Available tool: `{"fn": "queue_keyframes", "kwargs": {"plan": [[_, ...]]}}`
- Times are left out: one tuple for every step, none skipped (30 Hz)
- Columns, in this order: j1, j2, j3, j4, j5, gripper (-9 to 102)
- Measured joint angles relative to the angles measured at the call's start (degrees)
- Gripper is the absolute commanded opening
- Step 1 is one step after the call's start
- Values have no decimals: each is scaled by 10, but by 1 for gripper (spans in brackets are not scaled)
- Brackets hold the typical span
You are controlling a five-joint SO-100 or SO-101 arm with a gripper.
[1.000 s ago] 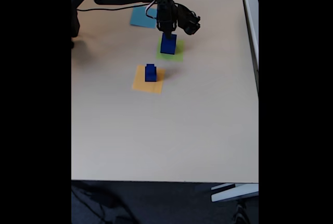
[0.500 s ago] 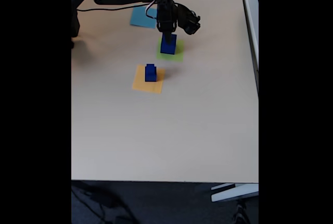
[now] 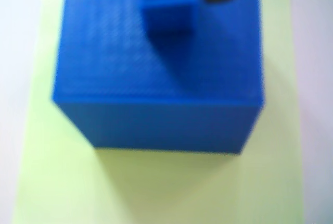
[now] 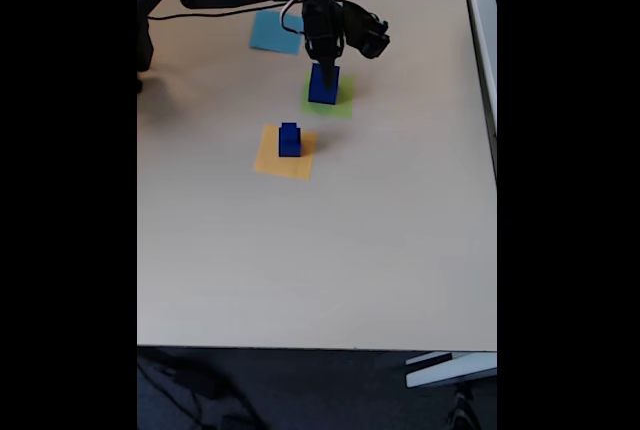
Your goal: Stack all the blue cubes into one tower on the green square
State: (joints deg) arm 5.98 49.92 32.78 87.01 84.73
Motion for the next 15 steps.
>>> {"fn": "queue_keyframes", "kwargs": {"plan": [[-2, 3, -7, 0, -4, 24], [-5, 11, -10, -2, -7, 24], [-7, 25, -10, -4, -10, 24], [-8, 42, -10, -4, -11, 24], [-8, 61, -10, -4, -15, 24], [-8, 81, -6, -4, -17, 24], [-7, 102, 4, -4, -17, 24], [-6, 124, 19, -4, -17, 24], [-6, 142, 33, -4, -17, 24], [-6, 152, 41, -4, -23, 23], [-4, 164, 54, -5, -27, 21], [0, 177, 74, -5, -27, 21], [4, 189, 96, -5, -27, 21], [11, 200, 119, -11, -30, 21], [18, 211, 143, -16, -33, 21]]}}
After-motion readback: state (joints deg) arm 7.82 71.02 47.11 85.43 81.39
